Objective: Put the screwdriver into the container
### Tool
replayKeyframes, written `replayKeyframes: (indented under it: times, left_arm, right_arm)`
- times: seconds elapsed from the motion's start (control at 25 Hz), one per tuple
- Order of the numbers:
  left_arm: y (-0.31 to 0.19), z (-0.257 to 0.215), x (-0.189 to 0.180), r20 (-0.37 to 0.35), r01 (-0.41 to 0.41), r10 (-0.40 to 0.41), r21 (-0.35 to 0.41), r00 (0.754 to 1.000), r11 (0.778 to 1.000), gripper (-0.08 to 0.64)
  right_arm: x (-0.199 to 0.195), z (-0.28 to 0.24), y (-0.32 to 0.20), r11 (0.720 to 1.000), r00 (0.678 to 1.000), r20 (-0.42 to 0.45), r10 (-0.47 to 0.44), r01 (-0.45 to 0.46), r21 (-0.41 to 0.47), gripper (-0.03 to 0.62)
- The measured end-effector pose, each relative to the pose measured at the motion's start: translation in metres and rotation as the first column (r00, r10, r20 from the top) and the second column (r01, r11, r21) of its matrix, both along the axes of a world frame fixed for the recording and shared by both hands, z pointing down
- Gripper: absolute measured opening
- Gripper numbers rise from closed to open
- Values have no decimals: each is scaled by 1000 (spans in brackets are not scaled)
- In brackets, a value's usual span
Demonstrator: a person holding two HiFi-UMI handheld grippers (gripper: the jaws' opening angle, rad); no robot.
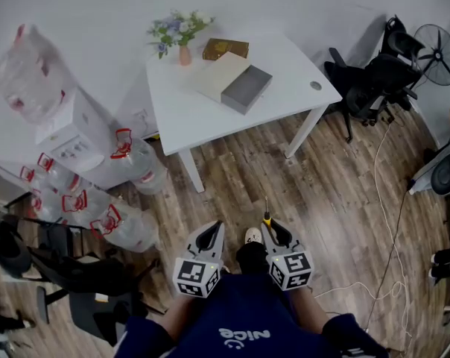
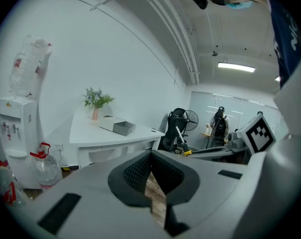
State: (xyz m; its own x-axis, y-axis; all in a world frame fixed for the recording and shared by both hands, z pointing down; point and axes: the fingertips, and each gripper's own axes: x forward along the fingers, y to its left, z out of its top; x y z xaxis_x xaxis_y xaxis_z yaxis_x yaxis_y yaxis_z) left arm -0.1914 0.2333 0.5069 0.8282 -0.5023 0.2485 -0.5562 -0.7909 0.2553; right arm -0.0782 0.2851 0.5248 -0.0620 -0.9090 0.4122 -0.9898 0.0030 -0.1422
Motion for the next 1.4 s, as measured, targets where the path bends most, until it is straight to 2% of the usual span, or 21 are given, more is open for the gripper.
replayKeyframes:
  times: [0.32, 0.6, 0.8, 1.12, 1.28, 1.4]
  left_arm:
    - [-45, -10, 61, 22, 49, -49, 24, 999, 999, 15]
    - [-75, -9, 100, 39, 127, -128, 24, 991, 992, 14]
    - [-86, -6, 134, 38, 146, -147, 25, 988, 989, 15]
    - [-104, -7, 174, 43, 110, -110, 13, 993, 994, 15]
    - [-120, -4, 188, 40, 96, -96, 5, 995, 995, 14]
    - [-138, -1, 202, 38, 71, -71, 1, 997, 997, 15]
  right_arm:
    - [68, 7, -48, 999, 998, 51, -38, 40, -23, 89]
    - [118, 7, -82, 995, 994, 32, -102, 103, -13, 89]
    - [150, 5, -99, 992, 992, 24, -127, 127, -1, 89]
    - [168, 5, -114, 993, 989, 95, -114, 114, 0, 89]
    - [173, 4, -126, 991, 991, 15, -134, 134, -5, 89]
    - [188, 7, -140, 996, 996, 23, -90, 91, -7, 89]
